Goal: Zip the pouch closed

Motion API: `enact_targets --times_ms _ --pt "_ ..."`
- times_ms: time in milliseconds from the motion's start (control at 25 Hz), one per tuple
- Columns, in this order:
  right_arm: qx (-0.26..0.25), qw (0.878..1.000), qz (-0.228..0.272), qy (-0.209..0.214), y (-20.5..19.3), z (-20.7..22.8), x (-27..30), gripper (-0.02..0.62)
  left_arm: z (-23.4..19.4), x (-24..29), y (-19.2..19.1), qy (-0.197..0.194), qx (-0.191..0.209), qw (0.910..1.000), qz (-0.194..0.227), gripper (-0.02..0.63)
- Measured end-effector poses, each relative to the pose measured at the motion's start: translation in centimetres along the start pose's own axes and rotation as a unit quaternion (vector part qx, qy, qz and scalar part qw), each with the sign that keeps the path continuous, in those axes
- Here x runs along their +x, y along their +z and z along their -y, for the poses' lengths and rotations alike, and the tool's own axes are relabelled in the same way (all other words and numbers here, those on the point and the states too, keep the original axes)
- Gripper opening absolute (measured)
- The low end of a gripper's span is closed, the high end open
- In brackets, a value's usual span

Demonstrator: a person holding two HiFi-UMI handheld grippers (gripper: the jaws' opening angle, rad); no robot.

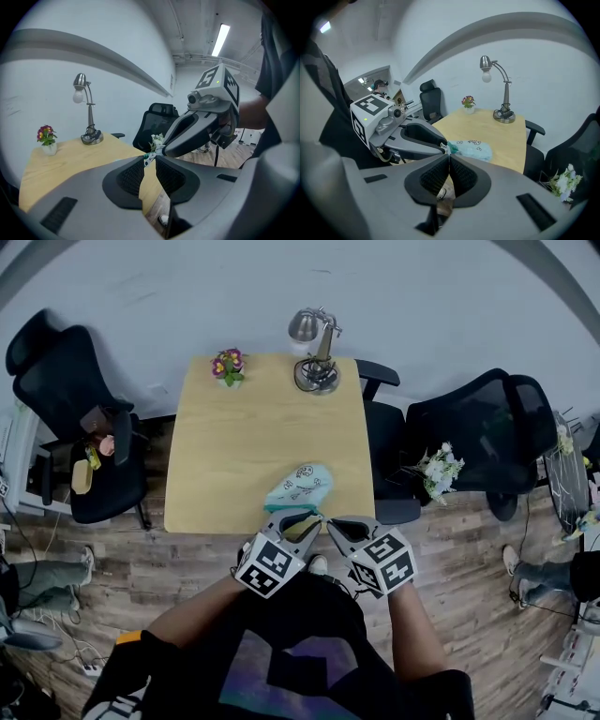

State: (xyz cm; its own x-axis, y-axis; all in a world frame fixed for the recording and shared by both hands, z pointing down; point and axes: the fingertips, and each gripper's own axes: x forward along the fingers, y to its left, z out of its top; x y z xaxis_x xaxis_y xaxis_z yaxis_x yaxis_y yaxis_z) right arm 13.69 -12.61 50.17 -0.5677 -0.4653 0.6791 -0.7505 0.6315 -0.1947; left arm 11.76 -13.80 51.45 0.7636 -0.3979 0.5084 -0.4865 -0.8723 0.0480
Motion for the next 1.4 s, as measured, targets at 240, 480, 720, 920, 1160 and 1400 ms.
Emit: enact_targets --times_ms 240,480,720,920,1160,1400 --pt "0.014 1.000 0.005 -0.001 0.0 0.3 -0.2 0.020 0.2 0.1 0.4 -0.003 -0.009 0.9999 0.007 0.052" --pt "0.024 1.000 0.011 -0.003 -0.1 0.4 0.0 0.020 0.1 -0.1 0.0 0.005 -0.004 1.0000 0.002 0.014" --pt "0.035 0.999 0.018 -0.004 0.1 0.4 0.1 0.017 -1.6 -0.7 -0.8 0.033 -0.028 0.9990 -0.007 0.014" --pt "0.034 0.999 0.018 -0.001 0.3 0.2 0.9 0.017 -3.1 -0.9 -1.7 0.054 -0.030 0.9979 -0.018 0.014" --pt "0.032 0.999 0.015 -0.005 0.8 -0.2 1.5 0.017 -4.1 -1.4 -2.5 0.068 -0.047 0.9962 -0.027 0.015" --pt "0.046 0.999 0.012 -0.026 0.2 1.1 0.4 0.017 -10.0 -3.5 -6.1 0.134 -0.117 0.9822 -0.061 0.014"
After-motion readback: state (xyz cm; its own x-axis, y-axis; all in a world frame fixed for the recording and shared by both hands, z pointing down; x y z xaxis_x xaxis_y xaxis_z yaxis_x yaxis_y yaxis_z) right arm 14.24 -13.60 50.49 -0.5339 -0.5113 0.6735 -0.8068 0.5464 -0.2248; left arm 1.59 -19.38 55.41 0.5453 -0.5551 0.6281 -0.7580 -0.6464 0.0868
